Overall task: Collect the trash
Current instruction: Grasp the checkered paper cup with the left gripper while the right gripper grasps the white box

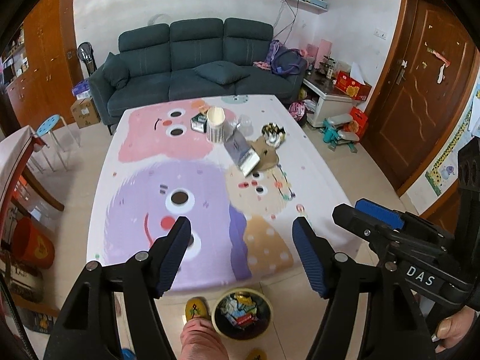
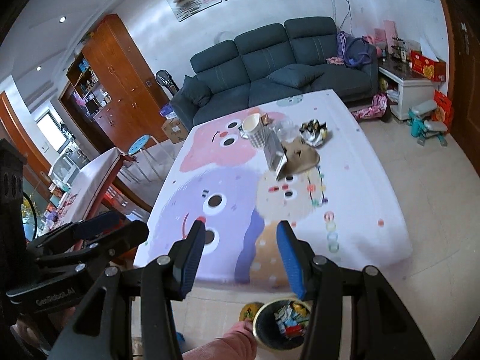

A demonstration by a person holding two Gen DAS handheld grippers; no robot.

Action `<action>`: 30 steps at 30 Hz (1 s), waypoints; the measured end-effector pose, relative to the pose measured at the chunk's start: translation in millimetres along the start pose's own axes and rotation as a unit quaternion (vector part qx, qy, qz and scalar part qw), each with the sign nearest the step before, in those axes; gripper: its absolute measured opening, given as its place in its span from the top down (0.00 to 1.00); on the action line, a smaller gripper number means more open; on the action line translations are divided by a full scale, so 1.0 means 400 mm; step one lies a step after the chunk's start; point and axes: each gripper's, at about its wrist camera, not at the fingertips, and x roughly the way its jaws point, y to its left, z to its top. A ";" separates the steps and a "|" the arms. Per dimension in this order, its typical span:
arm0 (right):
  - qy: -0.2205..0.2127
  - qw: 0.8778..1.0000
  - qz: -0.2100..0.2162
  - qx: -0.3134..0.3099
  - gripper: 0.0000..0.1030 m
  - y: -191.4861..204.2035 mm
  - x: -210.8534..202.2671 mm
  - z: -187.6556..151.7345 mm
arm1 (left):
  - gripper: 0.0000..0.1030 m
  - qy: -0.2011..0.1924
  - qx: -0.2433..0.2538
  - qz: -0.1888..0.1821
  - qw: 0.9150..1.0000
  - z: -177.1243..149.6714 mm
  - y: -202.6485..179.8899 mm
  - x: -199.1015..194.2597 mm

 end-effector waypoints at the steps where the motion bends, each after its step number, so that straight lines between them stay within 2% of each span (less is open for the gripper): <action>1: -0.001 1.000 -0.003 -0.002 0.52 0.000 0.012 0.015 | 0.33 -0.002 0.003 -0.002 1.000 0.021 0.010 0.016; 7: -0.004 0.999 -0.035 -0.002 0.52 -0.004 0.128 0.129 | 0.28 0.000 0.018 -0.014 1.000 0.156 0.083 0.156; 16: 0.027 0.995 -0.083 0.042 0.52 -0.035 0.369 0.276 | 0.28 0.076 0.014 -0.045 0.996 0.365 0.212 0.450; 23: 0.060 0.989 -0.123 0.062 0.52 -0.079 0.536 0.338 | 0.28 0.119 0.008 -0.067 0.991 0.454 0.252 0.659; 30: 0.074 0.984 -0.141 0.083 0.52 -0.112 0.610 0.364 | 0.28 0.171 0.004 -0.087 0.981 0.497 0.236 0.828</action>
